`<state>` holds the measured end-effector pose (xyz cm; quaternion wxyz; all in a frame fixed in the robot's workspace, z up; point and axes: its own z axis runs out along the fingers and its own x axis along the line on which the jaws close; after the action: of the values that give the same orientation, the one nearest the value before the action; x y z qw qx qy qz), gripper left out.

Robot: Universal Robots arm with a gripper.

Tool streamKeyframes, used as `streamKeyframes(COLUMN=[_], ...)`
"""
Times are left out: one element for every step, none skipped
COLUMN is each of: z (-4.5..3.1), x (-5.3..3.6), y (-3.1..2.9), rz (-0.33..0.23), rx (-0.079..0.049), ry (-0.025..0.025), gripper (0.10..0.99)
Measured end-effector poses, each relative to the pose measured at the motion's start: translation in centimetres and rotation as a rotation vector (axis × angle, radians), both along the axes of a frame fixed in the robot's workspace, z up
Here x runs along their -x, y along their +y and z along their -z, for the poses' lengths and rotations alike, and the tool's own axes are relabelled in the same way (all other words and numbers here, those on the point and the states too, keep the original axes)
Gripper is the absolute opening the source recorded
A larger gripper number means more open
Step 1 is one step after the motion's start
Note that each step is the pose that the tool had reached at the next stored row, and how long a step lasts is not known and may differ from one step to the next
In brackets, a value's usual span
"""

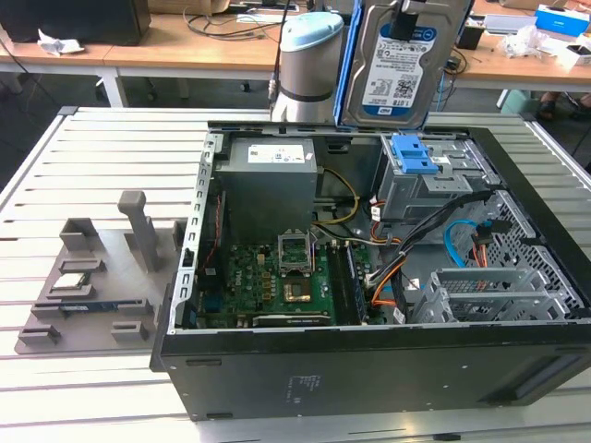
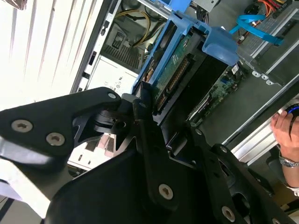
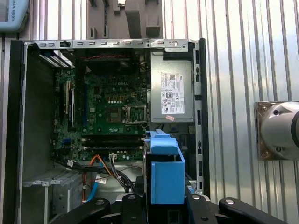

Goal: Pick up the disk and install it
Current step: 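Pick up the disk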

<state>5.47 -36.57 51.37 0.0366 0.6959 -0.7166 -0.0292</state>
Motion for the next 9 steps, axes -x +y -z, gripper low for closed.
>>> streamKeyframes(z=[0.00,0.00,0.01,0.01,0.02,0.02,0.03,0.03,0.04], x=[0.00,0.00,0.00,0.00,0.00,0.00,0.00,0.00,0.00], y=[-0.10,-0.24,-0.46,-0.57,-0.70,-0.92,-1.04,-1.14,-1.32], rz=[0.000,0.000,0.000,0.000,0.000,0.000,0.000,0.000,0.000], rx=[0.000,0.000,0.000,0.000,0.000,0.000,0.000,0.000,0.000], ry=[0.0000,0.0000,0.0000,0.0000,0.0000,0.0000,0.0000,0.0000,0.0000], gripper=[0.361,0.361,0.361,0.361,0.361,0.361,0.361,0.361,0.361])
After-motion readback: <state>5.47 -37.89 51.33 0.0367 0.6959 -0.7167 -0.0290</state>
